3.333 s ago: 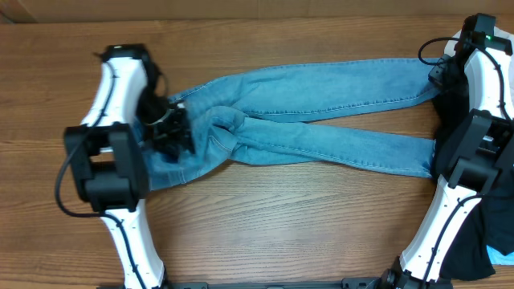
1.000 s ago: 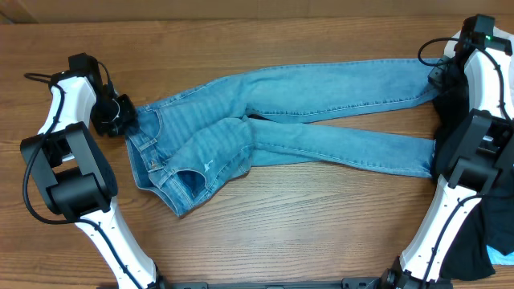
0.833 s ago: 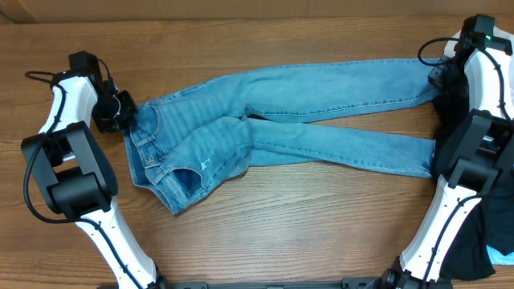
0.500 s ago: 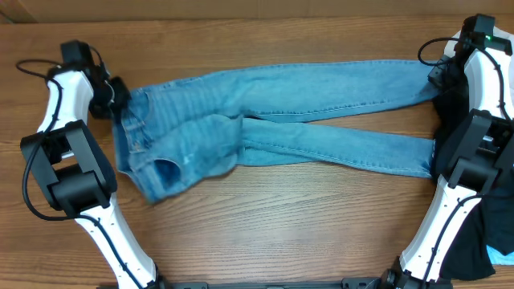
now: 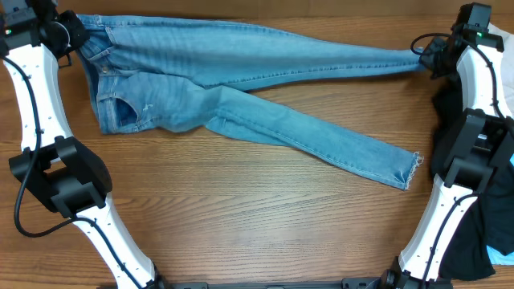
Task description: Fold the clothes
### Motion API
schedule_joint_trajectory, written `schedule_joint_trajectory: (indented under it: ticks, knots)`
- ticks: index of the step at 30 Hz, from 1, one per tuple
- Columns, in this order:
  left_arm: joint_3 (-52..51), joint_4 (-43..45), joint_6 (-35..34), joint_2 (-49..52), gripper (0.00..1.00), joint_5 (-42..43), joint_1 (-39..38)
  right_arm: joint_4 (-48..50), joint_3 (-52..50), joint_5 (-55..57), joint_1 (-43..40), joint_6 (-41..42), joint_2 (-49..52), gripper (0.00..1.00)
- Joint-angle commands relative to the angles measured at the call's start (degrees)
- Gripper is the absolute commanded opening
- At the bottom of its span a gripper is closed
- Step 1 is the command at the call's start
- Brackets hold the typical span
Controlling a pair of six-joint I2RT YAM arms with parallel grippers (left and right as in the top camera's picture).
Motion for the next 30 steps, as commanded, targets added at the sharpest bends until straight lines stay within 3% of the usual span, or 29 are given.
schedule_joint_trajectory:
  ticks: [1, 2, 4, 5, 6, 8, 10, 11, 16, 26, 30]
  knots:
    - [1.7, 2.1, -1.2, -0.4, 0.05, -4.1, 1.9, 2.3, 2.2, 1.8, -2.1, -0.3, -2.3, 0.05]
    - [1.7, 2.5, -0.8, -0.4, 0.07, -4.1, 1.7, 3.0, 2.2, 1.8, -2.1, -0.3, -2.3, 0.05]
    - [1.7, 3.1, -0.3, -0.4, 0.24, -4.3, 1.1, 4.1, 2.2, 1.8, -2.1, -0.3, -2.3, 0.12]
    - [1.7, 3.3, 0.3, -0.4, 0.41, -4.3, 0.9, 4.6, 2.2, 1.8, -2.1, -0.3, -2.3, 0.22]
    - [1.7, 3.5, 0.5, -0.4, 0.68, -4.5, 0.6, 5.0, 2.2, 1.8, -2.1, -0.3, -2.3, 0.36]
    - [1.7, 3.4, 0.7, -0.4, 1.00, -4.9, 0.2, 5.4, 2.2, 1.8, -2.1, -0.3, -2.3, 0.56]
    - [1.7, 2.7, 1.4, -0.4, 1.00, -4.9, 0.0, 5.2, 2.2, 1.8, -2.1, -0.3, -2.3, 0.71]
    - [1.7, 2.1, 1.4, -0.4, 1.00, -4.9, 0.0, 4.7, 2.2, 1.8, -2.1, -0.3, -2.3, 0.73]
    - [1.7, -3.9, 1.4, -0.4, 1.00, -4.7, -0.2, 1.2, 2.2, 1.9, -2.1, -0.4, -2.3, 0.75]
    - [-1.1, -33.1, 1.4, -0.4, 1.00, -5.0, -1.4, -11.8, 2.2, 1.9, -2.1, -0.3, -4.3, 0.79]
    - [-6.5, -35.3, -0.1, -0.4, 1.00, -9.9, -1.4, -17.5, 2.2, 1.9, -2.5, -0.3, -7.8, 0.80]
